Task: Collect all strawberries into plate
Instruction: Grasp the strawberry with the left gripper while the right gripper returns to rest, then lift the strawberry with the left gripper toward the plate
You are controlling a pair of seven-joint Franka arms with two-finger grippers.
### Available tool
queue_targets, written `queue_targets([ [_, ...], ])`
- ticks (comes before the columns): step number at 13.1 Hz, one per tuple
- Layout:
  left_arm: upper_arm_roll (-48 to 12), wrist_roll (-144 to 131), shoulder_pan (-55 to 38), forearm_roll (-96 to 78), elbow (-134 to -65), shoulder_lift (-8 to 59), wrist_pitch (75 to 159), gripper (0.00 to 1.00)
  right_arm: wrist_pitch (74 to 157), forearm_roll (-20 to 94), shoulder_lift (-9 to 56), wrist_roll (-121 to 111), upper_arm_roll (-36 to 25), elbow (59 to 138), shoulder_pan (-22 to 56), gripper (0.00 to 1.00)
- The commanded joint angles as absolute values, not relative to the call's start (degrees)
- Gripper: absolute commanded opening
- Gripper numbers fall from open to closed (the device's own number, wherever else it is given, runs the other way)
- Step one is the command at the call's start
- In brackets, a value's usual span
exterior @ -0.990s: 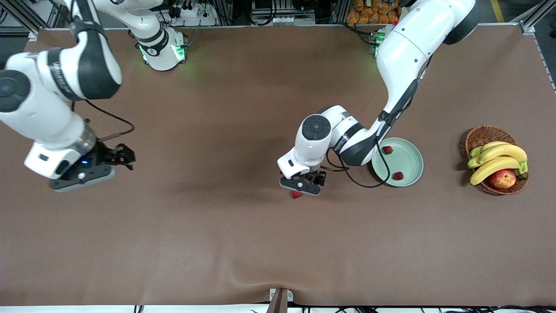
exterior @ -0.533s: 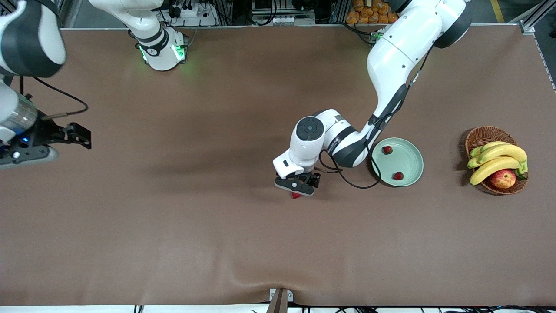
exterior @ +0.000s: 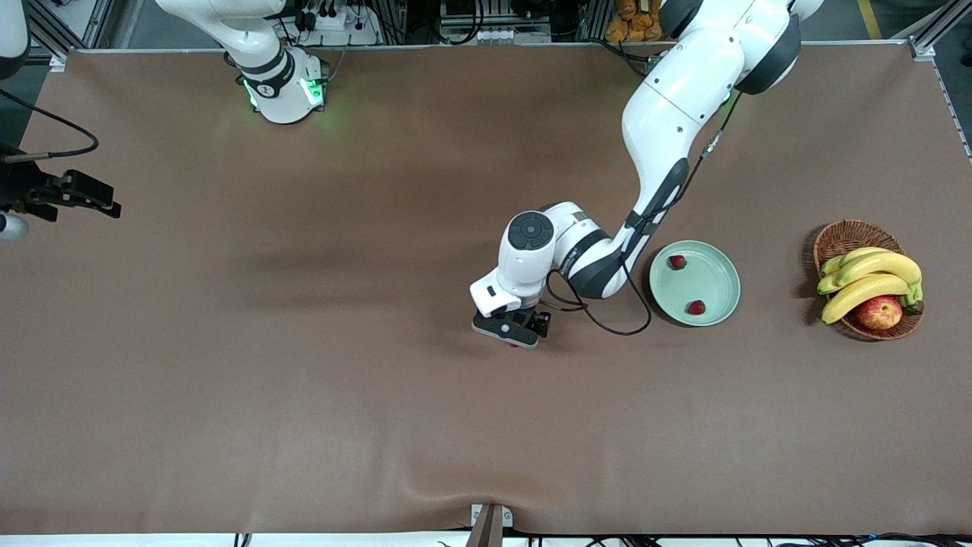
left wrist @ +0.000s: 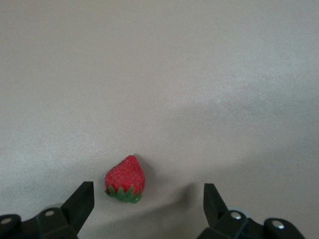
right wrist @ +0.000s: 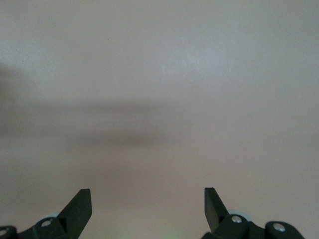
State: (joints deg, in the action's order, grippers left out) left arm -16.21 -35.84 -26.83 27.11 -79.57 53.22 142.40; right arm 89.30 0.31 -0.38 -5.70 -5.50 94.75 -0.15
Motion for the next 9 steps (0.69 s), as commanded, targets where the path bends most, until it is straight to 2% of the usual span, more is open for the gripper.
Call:
queue_targets([
  [1, -15.56, -35.95, -27.42, 28.39, -77.96, 54.23, 143.0, 0.86, 86.84, 1.32, -1.49, 0.25, -4.84, 93.08, -0.18, 1.0],
  [2, -15.38, -35.34, -27.33, 28.39, -77.87, 54.23, 143.0, 0.86, 86.57, 1.32, -1.49, 1.22, -4.75, 93.08, -0.18, 1.0],
  [4, -14.85, -35.24, -27.68, 28.48, -77.96, 54.32, 143.44, 0.77, 86.05, 1.32, -2.11, 1.32, -4.92, 92.9, -0.18, 1.0],
  [7, -13.72, -34.89, -27.86, 28.39, -77.87, 54.75, 143.7, 0.74, 86.05, 1.32, -2.64, 1.41, -5.27, 92.2, -0.44, 1.0],
  [9, -13.62, -34.89, -28.21, 28.48, -77.87, 54.76, 143.7, 0.58, 84.91, 1.23, -2.11, 1.58, -5.27, 91.76, -0.53, 1.0],
])
